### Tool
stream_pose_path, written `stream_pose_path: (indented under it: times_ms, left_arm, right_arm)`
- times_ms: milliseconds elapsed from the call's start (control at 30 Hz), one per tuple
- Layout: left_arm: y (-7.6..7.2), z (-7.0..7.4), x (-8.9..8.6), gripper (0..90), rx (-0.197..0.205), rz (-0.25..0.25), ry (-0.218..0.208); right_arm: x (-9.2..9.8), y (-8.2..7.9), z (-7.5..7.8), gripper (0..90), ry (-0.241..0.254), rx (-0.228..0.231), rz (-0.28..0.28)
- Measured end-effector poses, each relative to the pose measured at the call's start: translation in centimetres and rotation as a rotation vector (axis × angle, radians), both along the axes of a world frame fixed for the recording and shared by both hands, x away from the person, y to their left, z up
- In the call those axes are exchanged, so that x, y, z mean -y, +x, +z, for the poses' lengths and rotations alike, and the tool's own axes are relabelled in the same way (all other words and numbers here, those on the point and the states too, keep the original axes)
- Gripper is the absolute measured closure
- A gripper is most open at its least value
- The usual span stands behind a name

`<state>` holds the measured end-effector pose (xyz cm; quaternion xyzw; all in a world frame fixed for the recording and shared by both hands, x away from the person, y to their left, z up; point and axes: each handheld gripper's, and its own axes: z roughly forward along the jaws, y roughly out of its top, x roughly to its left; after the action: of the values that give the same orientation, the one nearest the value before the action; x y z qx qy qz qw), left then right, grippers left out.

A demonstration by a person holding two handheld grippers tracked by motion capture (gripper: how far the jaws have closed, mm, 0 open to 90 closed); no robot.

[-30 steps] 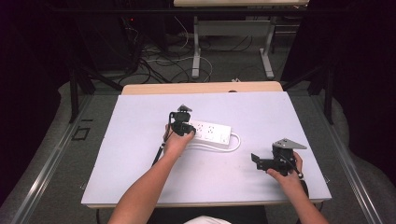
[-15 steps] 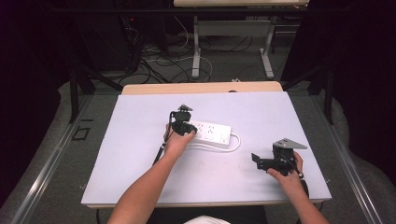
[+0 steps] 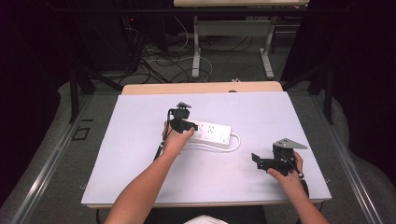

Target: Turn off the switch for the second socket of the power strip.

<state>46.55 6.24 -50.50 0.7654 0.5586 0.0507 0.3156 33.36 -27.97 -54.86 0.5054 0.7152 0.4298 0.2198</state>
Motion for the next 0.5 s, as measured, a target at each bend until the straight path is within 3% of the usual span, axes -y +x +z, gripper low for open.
stream_pose_path:
  times_ms: [500]
  left_arm:
    - [-0.3, 1.2, -0.2, 55.1, 0.061, -0.014, 0.002]
  right_arm:
    - [0.0, -0.1, 0.0, 1.1, -0.002, 0.005, -0.006]
